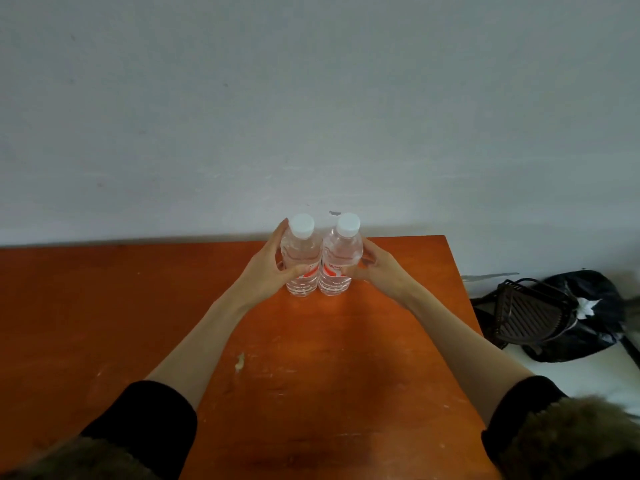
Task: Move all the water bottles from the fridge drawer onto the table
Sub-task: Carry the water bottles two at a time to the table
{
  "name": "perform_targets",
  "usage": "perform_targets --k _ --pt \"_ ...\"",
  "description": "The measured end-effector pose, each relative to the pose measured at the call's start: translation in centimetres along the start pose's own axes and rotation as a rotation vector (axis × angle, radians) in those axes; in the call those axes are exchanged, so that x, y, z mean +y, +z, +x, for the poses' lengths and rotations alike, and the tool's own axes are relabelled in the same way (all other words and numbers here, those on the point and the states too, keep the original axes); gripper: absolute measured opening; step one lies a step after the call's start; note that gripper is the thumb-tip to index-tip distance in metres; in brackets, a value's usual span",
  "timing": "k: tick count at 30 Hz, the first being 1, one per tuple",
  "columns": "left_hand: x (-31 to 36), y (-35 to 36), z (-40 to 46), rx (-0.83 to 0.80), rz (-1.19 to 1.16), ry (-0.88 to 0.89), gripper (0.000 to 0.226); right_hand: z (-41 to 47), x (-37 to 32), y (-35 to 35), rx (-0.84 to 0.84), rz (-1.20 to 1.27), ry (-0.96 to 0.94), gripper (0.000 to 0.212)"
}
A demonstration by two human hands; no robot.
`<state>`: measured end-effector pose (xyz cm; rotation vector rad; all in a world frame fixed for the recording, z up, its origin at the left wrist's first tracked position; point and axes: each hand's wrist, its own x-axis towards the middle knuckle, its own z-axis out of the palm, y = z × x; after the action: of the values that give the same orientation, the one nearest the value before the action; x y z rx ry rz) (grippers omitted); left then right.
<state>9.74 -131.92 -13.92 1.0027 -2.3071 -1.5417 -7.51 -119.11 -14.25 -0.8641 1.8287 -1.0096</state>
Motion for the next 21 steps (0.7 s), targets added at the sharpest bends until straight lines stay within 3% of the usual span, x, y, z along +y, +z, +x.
perform_targets --k 3,6,9,13,15,21 --pt "0.1 0.7 -1.3 0.035 0.054 -0.047 0.095 -1.4 -0.2 0.3 0.037 -0.035 0.022 0.081" --pt "0.9 2.2 -3.7 0.208 0.125 -0.082 0.087 -4.5 -0.4 -0.5 0.091 -0.132 0.064 0.083" --pt "3.5 3.4 -6.3 0.331 0.173 0.059 0.075 -8.8 -0.4 -2.5 0.241 -0.350 -0.025 0.076" --pt "9.3 5.5 -8.7 0.193 0.283 0.322 0.071 -16.1 -1.2 -6.1 0.406 -0.522 -0.142 0.073" --pt "12.3 7.5 -10.0 0.108 0.453 0.416 0.074 -20.6 -1.2 -7.7 0.498 -0.654 -0.159 0.075" --pt "20.5 16.6 -15.5 -0.029 0.870 0.773 0.078 -36.9 1.7 -12.0 0.768 -0.962 0.041 0.088"
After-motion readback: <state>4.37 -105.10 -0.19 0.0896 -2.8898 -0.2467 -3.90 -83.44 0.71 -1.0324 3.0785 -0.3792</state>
